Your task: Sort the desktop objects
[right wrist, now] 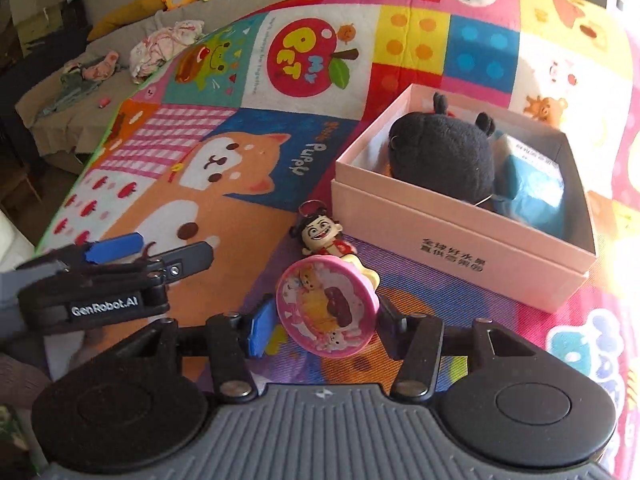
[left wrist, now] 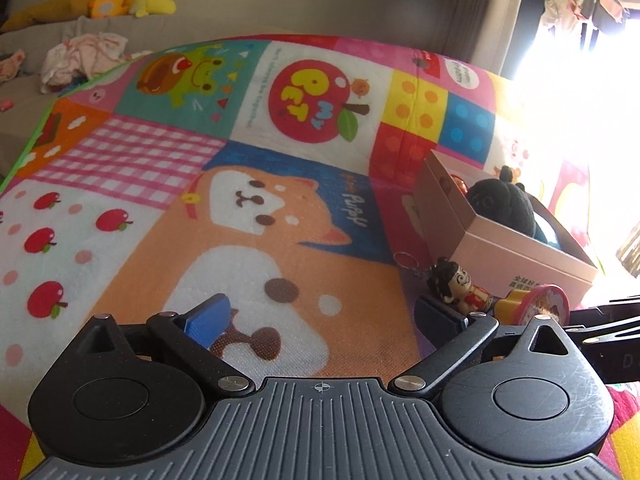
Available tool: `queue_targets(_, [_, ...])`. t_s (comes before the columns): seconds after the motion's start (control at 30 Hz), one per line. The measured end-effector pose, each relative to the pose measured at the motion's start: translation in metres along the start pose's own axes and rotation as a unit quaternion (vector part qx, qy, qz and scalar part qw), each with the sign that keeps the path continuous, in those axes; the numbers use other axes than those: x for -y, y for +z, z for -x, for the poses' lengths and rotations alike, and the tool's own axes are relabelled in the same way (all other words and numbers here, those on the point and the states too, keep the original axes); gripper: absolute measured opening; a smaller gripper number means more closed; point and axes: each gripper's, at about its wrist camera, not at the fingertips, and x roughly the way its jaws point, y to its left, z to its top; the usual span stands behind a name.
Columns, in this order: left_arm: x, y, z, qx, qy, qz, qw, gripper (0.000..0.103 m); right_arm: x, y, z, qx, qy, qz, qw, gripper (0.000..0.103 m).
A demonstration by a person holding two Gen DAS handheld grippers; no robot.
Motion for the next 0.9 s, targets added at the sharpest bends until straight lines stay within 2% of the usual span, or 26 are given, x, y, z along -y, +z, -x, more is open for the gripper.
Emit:
queue_targets(0.1, [-0.007,0.001,0.001,0.005,0.003,0.024,0.9997,0.101,-0.004,0.008,-0.009,-0.017,0.025,-0.009,0.999,0.053])
queue_targets(0.23, [-0.012,0.002,0.001,0.003,0.002,0.040,0.9992,0.102,-0.012,0.013,-0.022,-0.013,0.017,0.004,1.000,0.054])
queue_targets(0.27, [-0.012,0.002,0.000,0.003,0.002,0.040,0.9992,0.102,-0.012,0.013,-0.021,-0.008,0.014,0.006,1.000,0.058])
queue_targets(0.37, [-0.013,0.002,0.000,0.002,0.001,0.040,0.9992,0.102,-0.007,0.013,-0.006,0.029,0.014,0.016,0.999,0.076])
queue_targets(0.5, [-0.014,0.001,-0.001,-0.002,0.000,0.043,0.9991,0.103,0.017,0.015,0.022,0.082,0.007,0.001,0.997,0.079])
queue_targets(0.53, [-0.013,0.001,-0.001,-0.002,0.000,0.042,0.9991,0.103,0.024,0.016,0.025,0.086,0.002,-0.010,0.996,0.078])
queue_targets(0.57, [-0.013,0.001,-0.001,-0.002,0.000,0.041,0.9991,0.103,0.032,0.018,0.025,0.085,-0.005,-0.021,0.996,0.071])
queue_targets(0.6, [-0.013,0.001,-0.001,-0.002,-0.001,0.040,0.9992,0.103,0.038,0.019,0.023,0.078,-0.008,-0.033,0.996,0.060])
queue_targets(0.67, [-0.011,0.000,-0.001,-0.002,-0.002,0.033,0.9995,0.103,0.047,0.021,0.015,0.058,0.001,-0.058,0.997,0.052])
queue_targets(0.77, [-0.009,0.000,-0.002,-0.002,0.001,0.030,0.9995,0.103,0.044,0.022,0.000,0.048,0.023,-0.071,0.996,0.052])
queue_targets(0.9, [-0.012,0.001,-0.003,-0.006,0.000,0.040,0.9992,0.103,0.030,0.027,-0.025,0.048,0.016,-0.070,0.996,0.052])
